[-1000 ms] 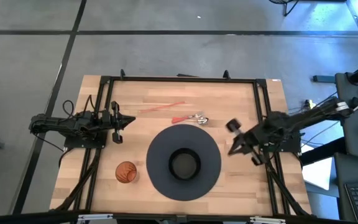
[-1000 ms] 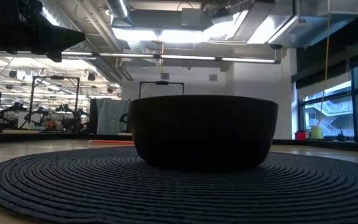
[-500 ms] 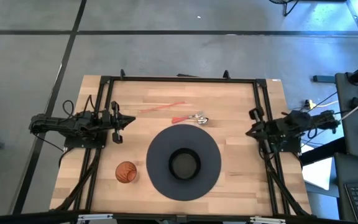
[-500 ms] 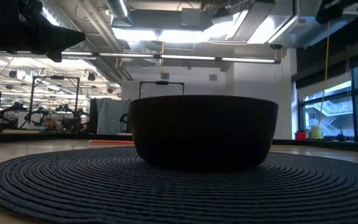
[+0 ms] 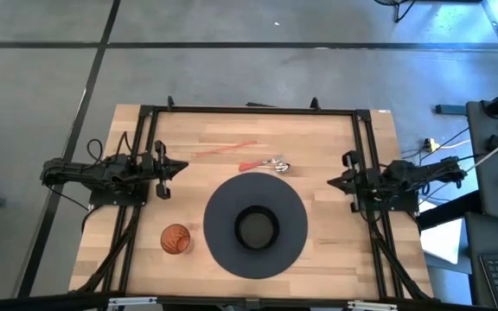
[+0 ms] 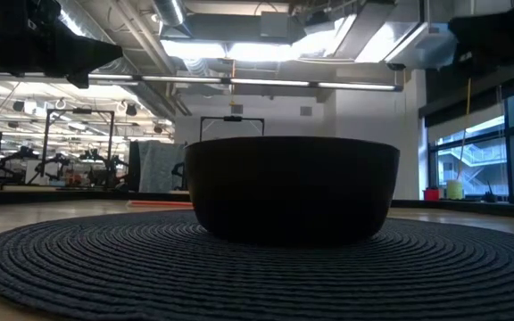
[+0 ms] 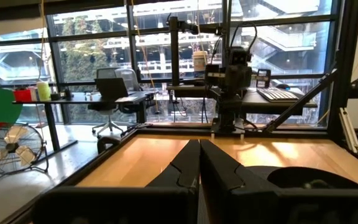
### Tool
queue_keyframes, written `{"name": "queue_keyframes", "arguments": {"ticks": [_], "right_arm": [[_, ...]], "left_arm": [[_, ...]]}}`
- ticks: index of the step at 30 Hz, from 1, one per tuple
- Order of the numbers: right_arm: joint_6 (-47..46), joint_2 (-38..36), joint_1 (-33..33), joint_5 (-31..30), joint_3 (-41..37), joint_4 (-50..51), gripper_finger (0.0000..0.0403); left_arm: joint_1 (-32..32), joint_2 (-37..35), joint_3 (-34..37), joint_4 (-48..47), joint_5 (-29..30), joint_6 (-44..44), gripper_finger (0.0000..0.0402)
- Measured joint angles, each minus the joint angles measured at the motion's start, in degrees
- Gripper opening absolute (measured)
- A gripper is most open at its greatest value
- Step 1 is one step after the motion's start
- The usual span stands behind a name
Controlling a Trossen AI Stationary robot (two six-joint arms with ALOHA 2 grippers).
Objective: Pick & Place Utensil
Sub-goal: Put the red cup on the blue mat to the top right of the black bowl
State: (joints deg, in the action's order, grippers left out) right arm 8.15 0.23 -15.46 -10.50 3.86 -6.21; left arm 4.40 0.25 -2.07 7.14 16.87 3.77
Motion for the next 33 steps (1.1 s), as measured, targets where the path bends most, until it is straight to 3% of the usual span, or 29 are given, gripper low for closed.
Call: {"name": "queue_keyframes", "arguments": {"ticks": [16, 27, 33], "right_arm": [[1.4, -0.2, 0.0, 0.2, -3.5, -4.3, 0.0005], [1.9, -0.2, 0.0, 3.0, -3.5, -4.4, 0.0005], [4.3, -0.2, 0.0, 3.0, -3.5, -4.3, 0.0016]], "left_arm": [[0.0, 0.0, 0.0, 1.9, 0.0, -0.2, 0.0004], [0.0, 0.0, 0.0, 2.6, 1.7, -8.5, 0.0004], [0.0, 0.0, 0.0, 7.8, 3.6, -3.9, 0.0004]]}}
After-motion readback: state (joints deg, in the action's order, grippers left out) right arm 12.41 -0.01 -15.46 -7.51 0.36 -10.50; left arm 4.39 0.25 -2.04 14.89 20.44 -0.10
